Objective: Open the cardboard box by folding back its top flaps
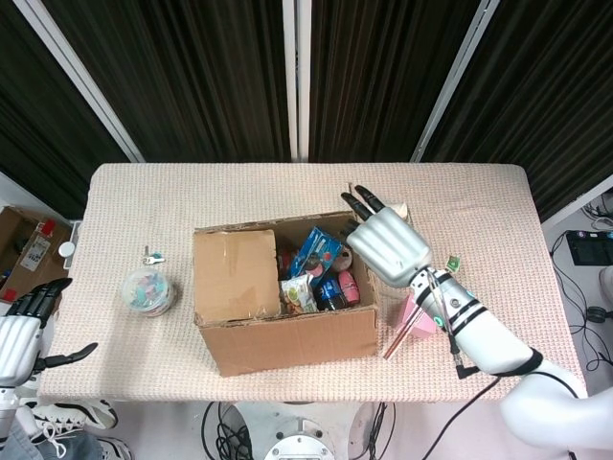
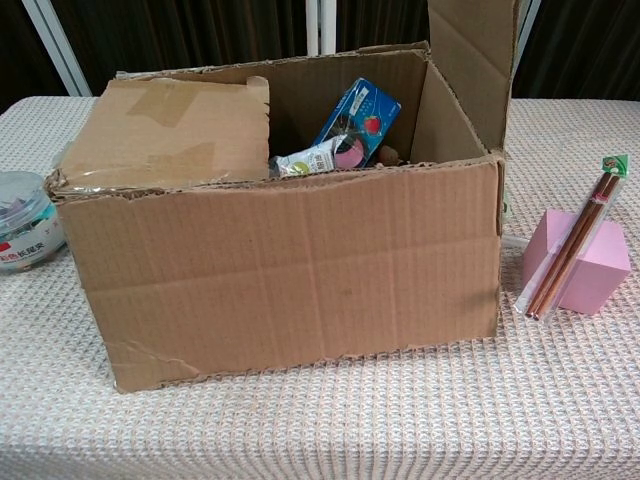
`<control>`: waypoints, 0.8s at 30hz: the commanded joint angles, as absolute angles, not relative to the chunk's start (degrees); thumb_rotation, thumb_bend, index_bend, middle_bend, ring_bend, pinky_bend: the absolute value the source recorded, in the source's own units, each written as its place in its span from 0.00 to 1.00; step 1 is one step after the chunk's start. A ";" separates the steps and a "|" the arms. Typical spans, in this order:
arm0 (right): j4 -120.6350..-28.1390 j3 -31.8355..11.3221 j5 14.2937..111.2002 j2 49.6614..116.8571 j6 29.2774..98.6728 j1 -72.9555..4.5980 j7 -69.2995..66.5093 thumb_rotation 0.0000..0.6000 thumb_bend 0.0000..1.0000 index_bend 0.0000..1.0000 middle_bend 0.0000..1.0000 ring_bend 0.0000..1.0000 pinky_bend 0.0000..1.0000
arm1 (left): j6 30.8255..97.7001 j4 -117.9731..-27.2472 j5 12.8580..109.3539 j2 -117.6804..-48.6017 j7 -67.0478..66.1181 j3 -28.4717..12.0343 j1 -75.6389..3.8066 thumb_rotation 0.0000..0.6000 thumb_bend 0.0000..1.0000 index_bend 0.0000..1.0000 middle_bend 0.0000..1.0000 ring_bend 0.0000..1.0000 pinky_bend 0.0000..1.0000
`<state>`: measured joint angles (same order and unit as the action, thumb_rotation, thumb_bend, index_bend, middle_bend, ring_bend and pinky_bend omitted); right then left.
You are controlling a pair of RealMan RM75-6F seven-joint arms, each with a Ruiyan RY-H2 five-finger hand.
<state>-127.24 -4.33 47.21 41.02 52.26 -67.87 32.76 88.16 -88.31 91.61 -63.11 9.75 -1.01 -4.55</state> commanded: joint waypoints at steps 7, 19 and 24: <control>-122.78 -3.69 58.17 36.29 51.96 -55.80 17.80 1.00 1.00 0.41 0.41 0.00 0.00 | 87.82 -88.70 92.07 -63.17 9.58 -0.87 -5.06 0.67 0.00 0.11 0.15 0.14 0.24; -115.42 -6.50 80.74 32.33 66.38 -39.79 -10.02 1.00 0.95 0.01 0.06 0.00 0.00 | 86.06 -90.50 92.22 -63.06 8.00 -1.12 -6.68 0.66 0.00 0.11 0.15 0.14 0.24; -112.85 -5.24 85.34 32.37 71.50 -34.15 -14.08 1.00 0.95 0.00 0.04 0.00 0.00 | 85.23 -90.98 92.59 -63.25 7.40 -1.14 -7.51 0.66 0.00 0.11 0.15 0.14 0.24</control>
